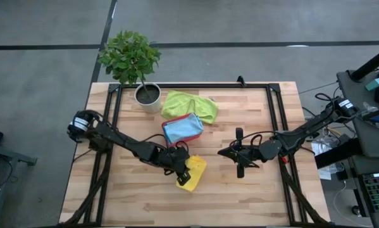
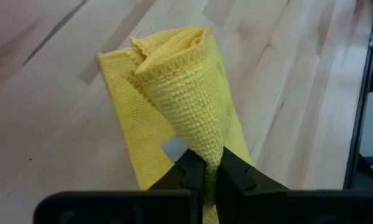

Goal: Fold microfiber towels
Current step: Put the folded yellow microfiber cloth into the pink bin

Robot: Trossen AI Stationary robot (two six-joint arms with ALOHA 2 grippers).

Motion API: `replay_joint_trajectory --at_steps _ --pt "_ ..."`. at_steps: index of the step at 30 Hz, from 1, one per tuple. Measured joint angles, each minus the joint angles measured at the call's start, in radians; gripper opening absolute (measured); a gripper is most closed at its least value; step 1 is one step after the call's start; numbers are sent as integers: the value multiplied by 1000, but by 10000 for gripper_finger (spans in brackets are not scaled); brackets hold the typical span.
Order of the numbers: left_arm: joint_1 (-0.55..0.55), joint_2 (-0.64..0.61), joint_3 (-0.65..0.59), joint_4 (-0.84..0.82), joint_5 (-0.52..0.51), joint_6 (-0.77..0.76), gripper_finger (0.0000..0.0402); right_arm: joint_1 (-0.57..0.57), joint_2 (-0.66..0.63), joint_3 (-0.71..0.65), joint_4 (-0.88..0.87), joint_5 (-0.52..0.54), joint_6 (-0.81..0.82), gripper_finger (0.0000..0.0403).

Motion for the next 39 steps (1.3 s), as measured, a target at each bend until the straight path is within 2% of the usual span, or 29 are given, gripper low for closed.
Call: replay_joint_trajectory --at_steps 9,13,24,31,39 --pt "1 -1 10 0 3 26 0 0 0 0 0 0 0 9" --pt "16 -30 33 -55 45 70 0 0 0 0 0 0 0 9" --pt "127 -266 82 -296 59 211 0 0 -1 1 6 1 -4 9" --pt "183 -433 82 -301 82 325 0 0 -7 1 -3 1 -5 9" --pt "297 -522 101 -308 77 489 0 0 -7 1 -4 1 -7 9"
